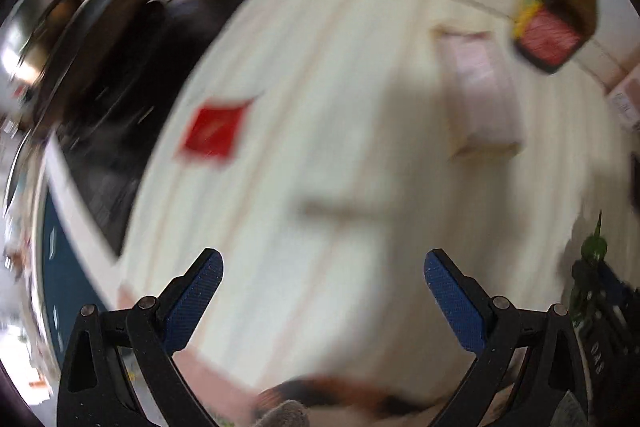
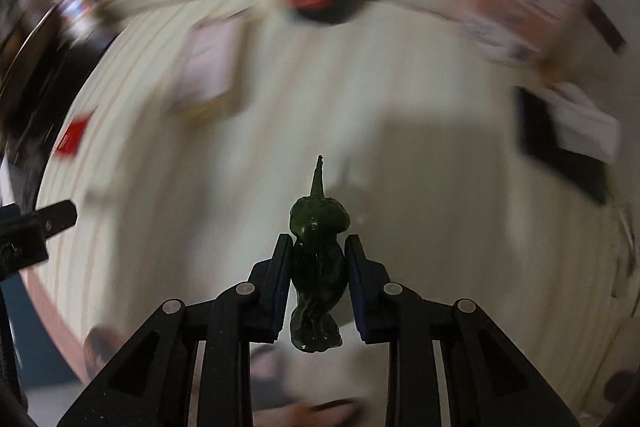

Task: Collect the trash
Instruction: 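Grasp the green pepper stem with the right gripper while the left gripper grasps the pink box, then carry the pepper stem and pink box to the white bin and release them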

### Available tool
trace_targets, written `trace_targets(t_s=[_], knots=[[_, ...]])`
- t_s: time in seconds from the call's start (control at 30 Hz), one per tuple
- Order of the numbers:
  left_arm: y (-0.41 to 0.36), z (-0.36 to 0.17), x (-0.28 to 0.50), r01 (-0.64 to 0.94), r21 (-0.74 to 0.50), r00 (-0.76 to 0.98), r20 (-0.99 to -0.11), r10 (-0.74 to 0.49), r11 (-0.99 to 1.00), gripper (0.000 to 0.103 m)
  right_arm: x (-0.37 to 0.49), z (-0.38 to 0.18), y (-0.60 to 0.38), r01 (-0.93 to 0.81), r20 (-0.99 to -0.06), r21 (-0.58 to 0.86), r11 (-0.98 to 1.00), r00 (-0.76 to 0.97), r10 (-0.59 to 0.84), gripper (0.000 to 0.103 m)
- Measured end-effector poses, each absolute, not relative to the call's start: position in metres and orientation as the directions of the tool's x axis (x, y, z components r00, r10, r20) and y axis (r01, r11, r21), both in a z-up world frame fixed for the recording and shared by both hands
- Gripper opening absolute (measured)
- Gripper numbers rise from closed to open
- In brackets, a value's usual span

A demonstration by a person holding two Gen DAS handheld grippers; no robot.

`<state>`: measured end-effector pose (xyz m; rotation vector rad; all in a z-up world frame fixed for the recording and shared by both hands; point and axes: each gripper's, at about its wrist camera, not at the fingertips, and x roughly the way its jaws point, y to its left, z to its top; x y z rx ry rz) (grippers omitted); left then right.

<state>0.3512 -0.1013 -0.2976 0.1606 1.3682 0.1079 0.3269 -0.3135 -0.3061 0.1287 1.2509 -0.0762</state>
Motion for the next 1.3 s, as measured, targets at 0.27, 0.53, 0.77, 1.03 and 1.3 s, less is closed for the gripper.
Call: trace_targets(t_s=[0.27, 0.53, 0.77, 1.03, 1.3], knots=[[-0.193, -0.330, 0.439, 0.114, 0.078, 0.079, -0.994, 0.070, 0.990, 0.103, 0.350, -0.302, -0.409, 0.333, -0.940, 0.073, 0.940, 0.338, -0.047, 0.028], [-0.199, -0.340, 0.449, 0.076, 0.031, 0.092, -0.996, 0.024, 0.997, 0.056, 0.353, -0.284, -0.420, 0.333, -0.925, 0.085, 0.939, 0.377, -0.050, 0.028], [-0.171, -0.306, 0.413, 0.067, 0.025, 0.196, -0.980, 0.012, 0.997, 0.056, 0.348, -0.266, -0.391, 0.262, -0.916, 0.089, 0.961, 0.401, -0.025, 0.027], [-0.070, -0.253, 0.333, -0.064, -0.043, 0.312, -0.950, -0.021, 0.997, 0.056, 0.330, -0.235, -0.312, 0.102, -0.893, 0.095, 0.990, 0.448, 0.039, 0.027], [0.069, -0.218, 0.205, -0.246, -0.061, 0.381, -0.924, 0.039, 0.967, 0.055, 0.290, -0.217, -0.174, -0.153, -0.880, 0.136, 0.979, 0.434, 0.190, 0.026]])
